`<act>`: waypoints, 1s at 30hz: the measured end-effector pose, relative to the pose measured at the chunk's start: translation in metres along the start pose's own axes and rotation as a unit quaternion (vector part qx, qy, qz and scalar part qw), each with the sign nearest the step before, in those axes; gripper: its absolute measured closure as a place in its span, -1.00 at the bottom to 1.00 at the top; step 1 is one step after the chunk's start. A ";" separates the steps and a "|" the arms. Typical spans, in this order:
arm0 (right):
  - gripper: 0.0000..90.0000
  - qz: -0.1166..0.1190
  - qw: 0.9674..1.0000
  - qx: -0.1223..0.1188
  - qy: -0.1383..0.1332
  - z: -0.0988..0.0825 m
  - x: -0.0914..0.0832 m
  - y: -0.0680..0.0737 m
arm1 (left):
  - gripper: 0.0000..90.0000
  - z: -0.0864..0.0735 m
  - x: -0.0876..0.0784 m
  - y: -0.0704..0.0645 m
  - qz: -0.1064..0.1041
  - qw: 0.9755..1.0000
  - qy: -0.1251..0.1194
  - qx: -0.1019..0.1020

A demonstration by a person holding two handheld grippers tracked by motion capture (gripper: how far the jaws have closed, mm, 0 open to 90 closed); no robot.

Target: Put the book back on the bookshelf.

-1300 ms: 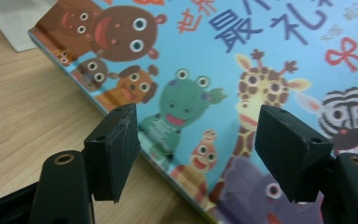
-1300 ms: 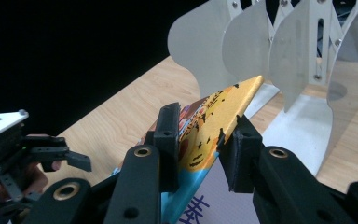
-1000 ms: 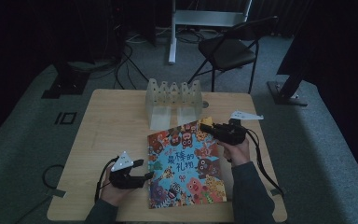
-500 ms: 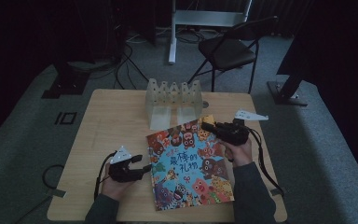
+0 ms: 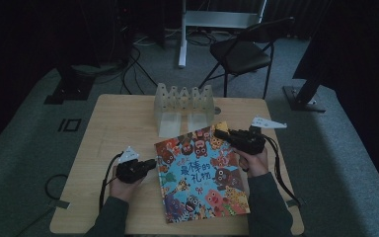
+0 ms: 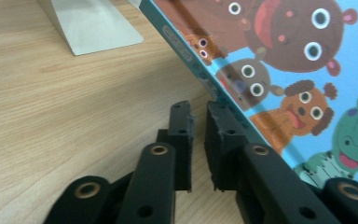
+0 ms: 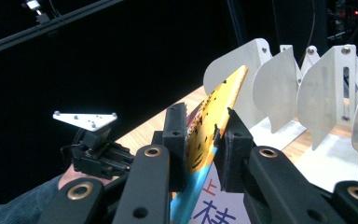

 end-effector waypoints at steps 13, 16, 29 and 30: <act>0.70 0.013 1.000 -0.005 -0.006 0.001 -0.001 0.001 | 1.00 0.003 0.025 0.006 -0.031 0.999 0.002 -0.031; 0.70 0.015 1.000 -0.009 -0.003 0.001 -0.001 0.000 | 1.00 0.004 0.023 0.006 -0.045 0.998 -0.004 -0.037; 0.65 0.020 0.999 -0.037 0.018 0.003 -0.007 -0.011 | 1.00 0.016 0.007 0.007 -0.059 0.996 -0.044 -0.055; 0.64 0.019 0.999 -0.040 0.020 0.003 -0.007 -0.010 | 1.00 0.017 0.006 0.009 -0.054 0.996 -0.045 -0.055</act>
Point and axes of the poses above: each handheld gripper's, and its own axes: x roughly forward along the jaws, z roughly out of its top, y roughly to its left, the point moved 3 cm from there along x, roughly forward along the jaws, and after that the axes turned 12 degrees about -y, right-handed, at the moved point
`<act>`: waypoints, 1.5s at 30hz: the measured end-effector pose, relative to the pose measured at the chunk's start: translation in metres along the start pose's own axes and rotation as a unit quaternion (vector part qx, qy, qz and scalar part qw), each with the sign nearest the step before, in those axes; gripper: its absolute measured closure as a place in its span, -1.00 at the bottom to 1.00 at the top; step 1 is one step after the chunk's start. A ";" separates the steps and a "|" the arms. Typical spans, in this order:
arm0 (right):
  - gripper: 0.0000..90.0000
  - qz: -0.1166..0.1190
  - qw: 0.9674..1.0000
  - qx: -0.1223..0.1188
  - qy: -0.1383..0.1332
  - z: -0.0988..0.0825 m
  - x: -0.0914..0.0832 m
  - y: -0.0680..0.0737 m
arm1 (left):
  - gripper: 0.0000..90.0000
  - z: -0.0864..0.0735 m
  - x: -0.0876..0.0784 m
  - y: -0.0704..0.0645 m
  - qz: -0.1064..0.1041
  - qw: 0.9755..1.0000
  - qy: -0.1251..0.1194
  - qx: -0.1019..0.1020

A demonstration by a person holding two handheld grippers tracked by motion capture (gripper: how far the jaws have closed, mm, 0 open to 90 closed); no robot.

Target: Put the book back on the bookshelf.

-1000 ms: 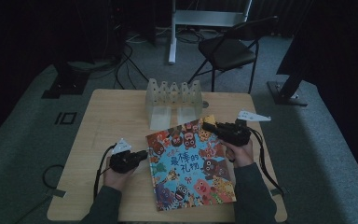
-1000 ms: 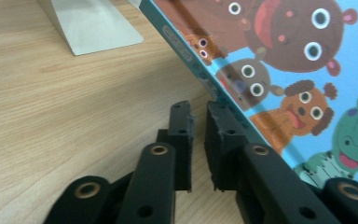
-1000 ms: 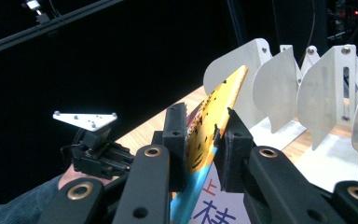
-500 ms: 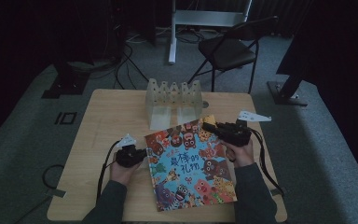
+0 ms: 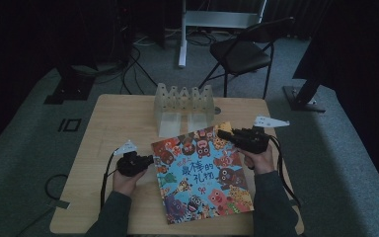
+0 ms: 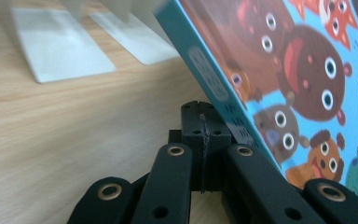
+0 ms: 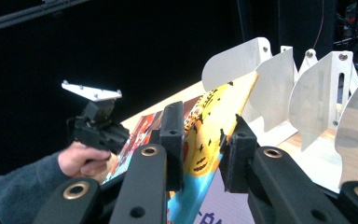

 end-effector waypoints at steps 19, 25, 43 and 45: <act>0.35 -0.064 0.996 -0.053 0.017 0.002 -0.008 0.000 | 1.00 0.026 -0.012 -0.013 -0.003 0.999 -0.031 -0.009; 0.32 -0.072 0.994 -0.076 -0.009 0.008 -0.012 0.006 | 1.00 0.041 -0.022 -0.029 0.021 0.999 -0.047 -0.005; 0.21 -0.058 0.988 -0.112 -0.086 0.002 -0.023 0.011 | 1.00 0.065 -0.037 -0.069 -0.020 0.993 -0.116 0.029; 0.20 -0.051 0.988 -0.112 -0.095 -0.001 -0.026 0.010 | 1.00 0.065 -0.038 -0.072 -0.031 0.992 -0.117 0.040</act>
Point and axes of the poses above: each handheld gripper's, and its own axes: x roughly forward along the jaws, z roughly out of its top, y roughly to its left, the point moved 3 cm from there along x, roughly forward along the jaws, and after that the axes turned 12 degrees about -y, right-handed, at the moved point
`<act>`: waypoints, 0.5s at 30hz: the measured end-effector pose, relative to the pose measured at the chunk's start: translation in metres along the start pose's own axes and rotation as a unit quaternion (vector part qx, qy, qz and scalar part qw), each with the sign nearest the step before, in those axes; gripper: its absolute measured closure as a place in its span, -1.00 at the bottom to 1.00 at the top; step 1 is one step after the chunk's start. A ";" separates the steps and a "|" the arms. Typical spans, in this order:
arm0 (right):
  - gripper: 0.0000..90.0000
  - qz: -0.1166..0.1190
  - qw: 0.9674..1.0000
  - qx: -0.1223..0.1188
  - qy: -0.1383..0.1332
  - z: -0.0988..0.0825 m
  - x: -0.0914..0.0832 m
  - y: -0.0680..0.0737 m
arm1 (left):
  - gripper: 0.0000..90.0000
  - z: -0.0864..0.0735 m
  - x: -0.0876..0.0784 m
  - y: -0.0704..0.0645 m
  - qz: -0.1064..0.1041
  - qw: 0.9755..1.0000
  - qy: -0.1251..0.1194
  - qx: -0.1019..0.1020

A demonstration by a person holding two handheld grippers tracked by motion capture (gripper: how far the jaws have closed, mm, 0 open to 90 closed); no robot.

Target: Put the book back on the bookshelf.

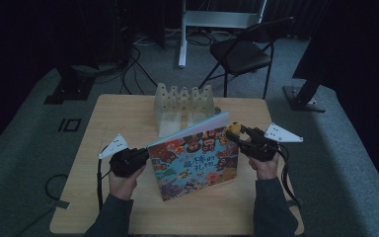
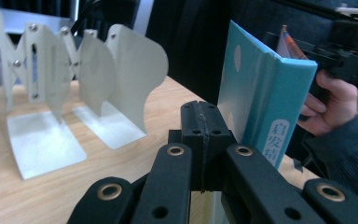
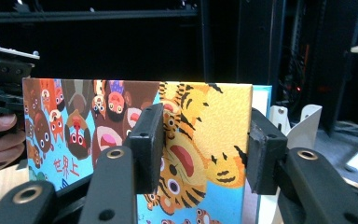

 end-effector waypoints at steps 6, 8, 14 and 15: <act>0.14 -0.006 1.000 -0.003 -0.001 -0.002 -0.003 -0.001 | 1.00 0.001 0.001 -0.006 -0.031 0.999 -0.011 0.009; 0.14 -0.007 1.000 -0.003 -0.001 -0.003 -0.003 -0.002 | 1.00 0.001 0.001 -0.007 -0.033 0.999 -0.011 0.011; 0.12 -0.004 1.000 -0.001 -0.004 -0.004 -0.005 -0.003 | 0.90 0.000 0.000 -0.009 -0.051 0.999 -0.003 0.019; 0.12 -0.002 1.000 0.000 -0.005 -0.004 -0.005 -0.004 | 0.87 0.000 0.000 -0.010 -0.056 0.998 0.000 0.020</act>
Point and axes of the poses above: each handheld gripper's, and its own axes: x roughly forward along the jaws, z roughly out of its top, y roughly to its left, the point moved 3 cm from there along x, roughly forward along the jaws, and after that the axes turned 12 degrees about -y, right-handed, at the moved point
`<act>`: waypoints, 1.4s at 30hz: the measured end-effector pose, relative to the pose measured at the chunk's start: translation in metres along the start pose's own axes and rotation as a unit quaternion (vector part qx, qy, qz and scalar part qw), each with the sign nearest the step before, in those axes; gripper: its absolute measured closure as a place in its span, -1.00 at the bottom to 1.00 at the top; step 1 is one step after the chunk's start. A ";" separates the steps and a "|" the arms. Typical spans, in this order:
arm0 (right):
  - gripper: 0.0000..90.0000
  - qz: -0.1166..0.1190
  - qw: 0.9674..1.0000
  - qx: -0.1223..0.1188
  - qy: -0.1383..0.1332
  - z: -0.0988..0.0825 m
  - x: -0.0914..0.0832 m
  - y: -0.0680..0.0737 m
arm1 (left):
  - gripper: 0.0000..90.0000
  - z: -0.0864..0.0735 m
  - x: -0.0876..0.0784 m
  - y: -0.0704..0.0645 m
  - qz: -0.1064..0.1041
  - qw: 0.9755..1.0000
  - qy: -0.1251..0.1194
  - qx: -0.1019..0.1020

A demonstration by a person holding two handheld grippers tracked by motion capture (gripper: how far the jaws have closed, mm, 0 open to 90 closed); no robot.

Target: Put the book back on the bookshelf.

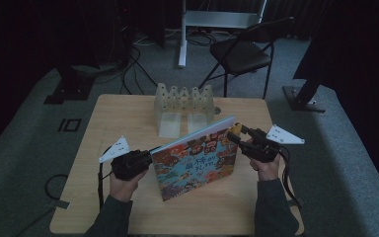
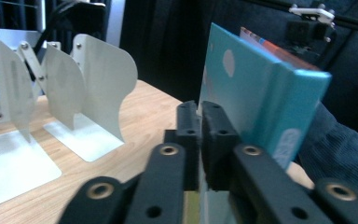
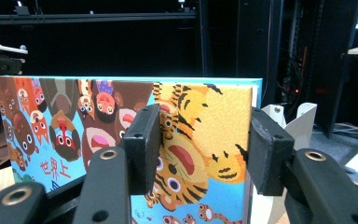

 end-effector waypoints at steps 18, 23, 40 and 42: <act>0.05 -0.016 1.000 0.002 0.010 -0.007 -0.007 -0.008 | 0.68 -0.002 0.000 -0.006 -0.029 0.999 0.006 0.028; 0.13 -0.026 1.000 -0.005 0.015 -0.011 -0.009 -0.010 | 0.67 -0.002 0.000 -0.006 -0.031 0.999 0.006 0.033; 0.37 -0.125 0.990 -0.033 0.060 -0.037 -0.013 -0.028 | 0.66 -0.003 0.002 -0.009 -0.035 0.998 0.006 0.042; 0.35 -0.128 0.989 -0.032 0.064 -0.038 -0.011 -0.029 | 0.66 -0.003 0.002 -0.008 -0.033 0.999 0.006 0.042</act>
Point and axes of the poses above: each handheld gripper's, and its own axes: x roughly forward along the jaws, z roughly out of its top, y roughly to its left, the point moved 3 cm from there along x, roughly forward along the jaws, and after that the axes turned 12 degrees about -y, right-handed, at the moved point
